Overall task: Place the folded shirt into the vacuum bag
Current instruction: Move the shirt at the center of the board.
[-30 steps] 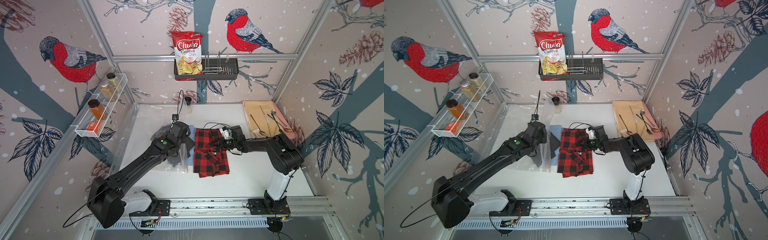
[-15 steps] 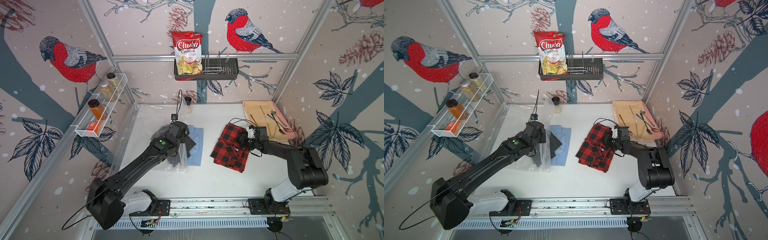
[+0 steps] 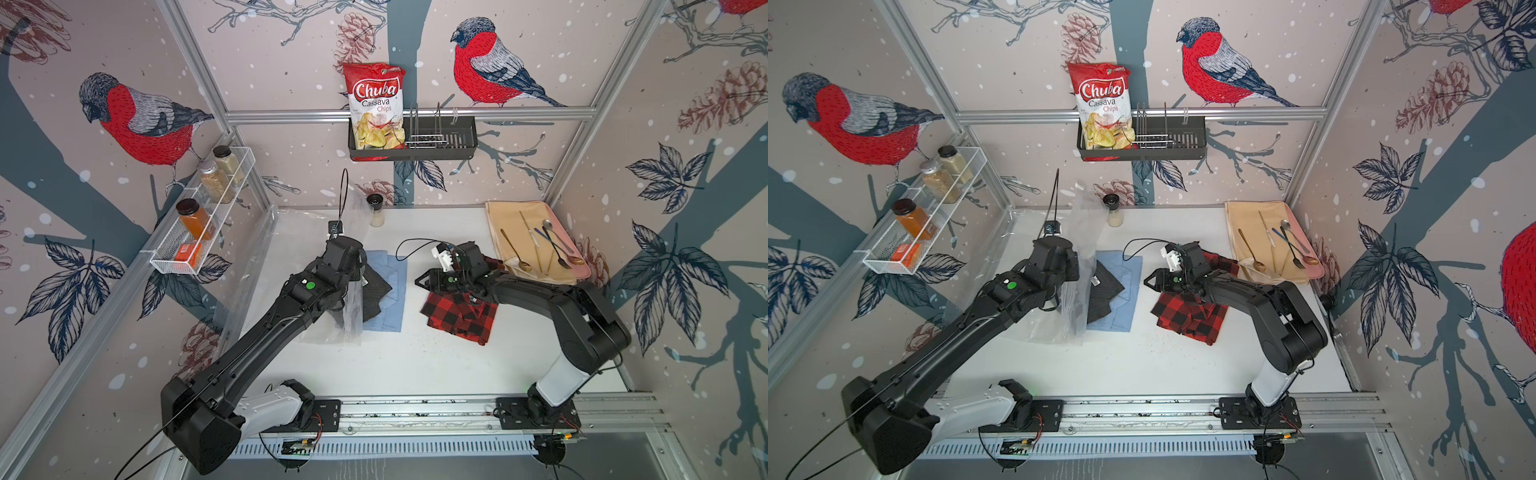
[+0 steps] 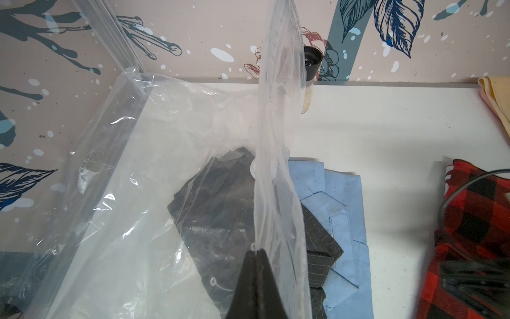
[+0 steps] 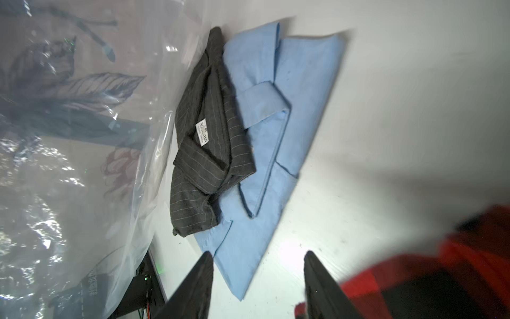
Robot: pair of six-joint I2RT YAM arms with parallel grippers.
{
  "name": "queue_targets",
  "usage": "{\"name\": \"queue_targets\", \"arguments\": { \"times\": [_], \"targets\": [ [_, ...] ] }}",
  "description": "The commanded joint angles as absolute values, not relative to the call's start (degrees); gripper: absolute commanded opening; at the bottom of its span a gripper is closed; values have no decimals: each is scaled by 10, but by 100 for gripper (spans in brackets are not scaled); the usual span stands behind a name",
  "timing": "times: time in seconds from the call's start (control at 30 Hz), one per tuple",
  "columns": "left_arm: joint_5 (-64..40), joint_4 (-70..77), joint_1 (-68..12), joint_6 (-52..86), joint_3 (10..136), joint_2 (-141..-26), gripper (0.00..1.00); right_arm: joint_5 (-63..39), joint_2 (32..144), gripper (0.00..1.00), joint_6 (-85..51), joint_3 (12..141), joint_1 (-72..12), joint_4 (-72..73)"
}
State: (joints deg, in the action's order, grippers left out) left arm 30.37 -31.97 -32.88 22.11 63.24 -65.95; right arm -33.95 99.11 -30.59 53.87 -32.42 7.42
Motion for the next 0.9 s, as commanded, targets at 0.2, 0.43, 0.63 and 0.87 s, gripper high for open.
{"name": "queue_targets", "arguments": {
  "times": [0.2,0.43,0.63,0.87],
  "targets": [
    [343,-370,-313,208,655,-611,0,-395,1149,54,-360,679,-391,131],
    [345,-375,-299,203,649,-598,0,-413,1247,54,-391,774,-424,155],
    [338,-367,-295,202,638,-594,0,-342,1315,52,-394,815,-422,89],
    [328,-361,-294,204,632,-595,0,-266,1256,51,-401,677,-354,104]
  ]
}}
